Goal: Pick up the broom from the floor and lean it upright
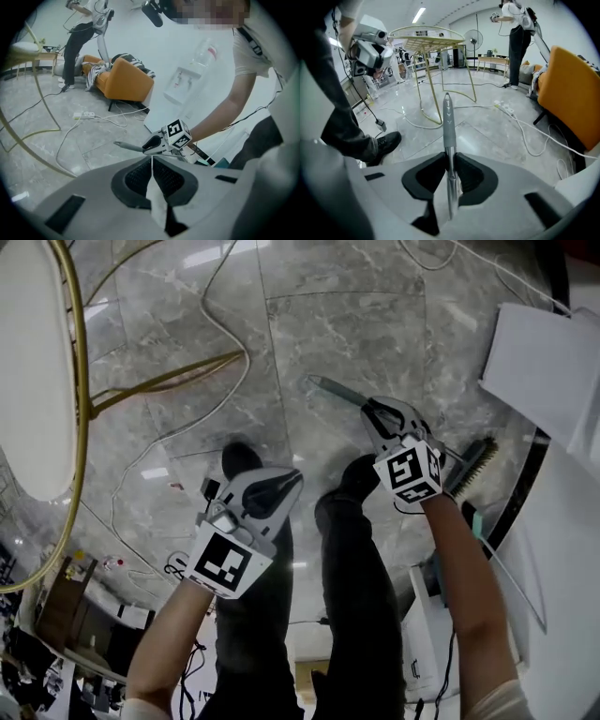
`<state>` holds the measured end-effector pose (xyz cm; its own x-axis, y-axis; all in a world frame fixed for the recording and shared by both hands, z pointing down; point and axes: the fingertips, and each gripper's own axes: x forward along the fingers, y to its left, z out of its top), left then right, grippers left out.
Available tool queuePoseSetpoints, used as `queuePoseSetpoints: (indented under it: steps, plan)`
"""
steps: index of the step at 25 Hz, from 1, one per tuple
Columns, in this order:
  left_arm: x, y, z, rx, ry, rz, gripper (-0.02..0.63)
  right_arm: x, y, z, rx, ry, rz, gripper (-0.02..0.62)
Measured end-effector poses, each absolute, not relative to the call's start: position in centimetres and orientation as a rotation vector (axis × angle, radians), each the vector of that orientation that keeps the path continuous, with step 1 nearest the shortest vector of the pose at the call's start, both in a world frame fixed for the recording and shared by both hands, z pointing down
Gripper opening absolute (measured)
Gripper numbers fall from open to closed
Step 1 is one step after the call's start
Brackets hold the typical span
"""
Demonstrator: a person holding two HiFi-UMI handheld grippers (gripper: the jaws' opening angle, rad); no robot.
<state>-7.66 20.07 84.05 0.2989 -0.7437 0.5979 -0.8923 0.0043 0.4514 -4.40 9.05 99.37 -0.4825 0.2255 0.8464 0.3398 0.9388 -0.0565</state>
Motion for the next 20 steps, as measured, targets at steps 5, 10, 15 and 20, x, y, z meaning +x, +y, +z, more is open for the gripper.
queuePoseSetpoints:
  steps: [5, 10, 15, 20]
  plan:
    - [-5.8, 18.1, 77.8, 1.815, -1.458, 0.257, 0.012, -2.7, 6.2, 92.4, -0.34, -2.12, -0.121, 0.08]
    - [-3.4, 16.0, 71.9, 1.885, -1.407, 0.292, 0.012, -0.4, 2.6, 85.6, -0.228, -2.151, -0.124, 0.081]
    - [-0.1, 13.3, 66.6, 1.93, -1.356, 0.318, 0.012, 2.9, -1.6, 79.4, -0.107, -2.181, -0.095, 0.081]
    - [2.6, 9.3, 61.9, 1.995, -1.311, 0.32, 0.012, 6.1, -6.4, 73.5, 0.047, -2.219, -0.107, 0.08]
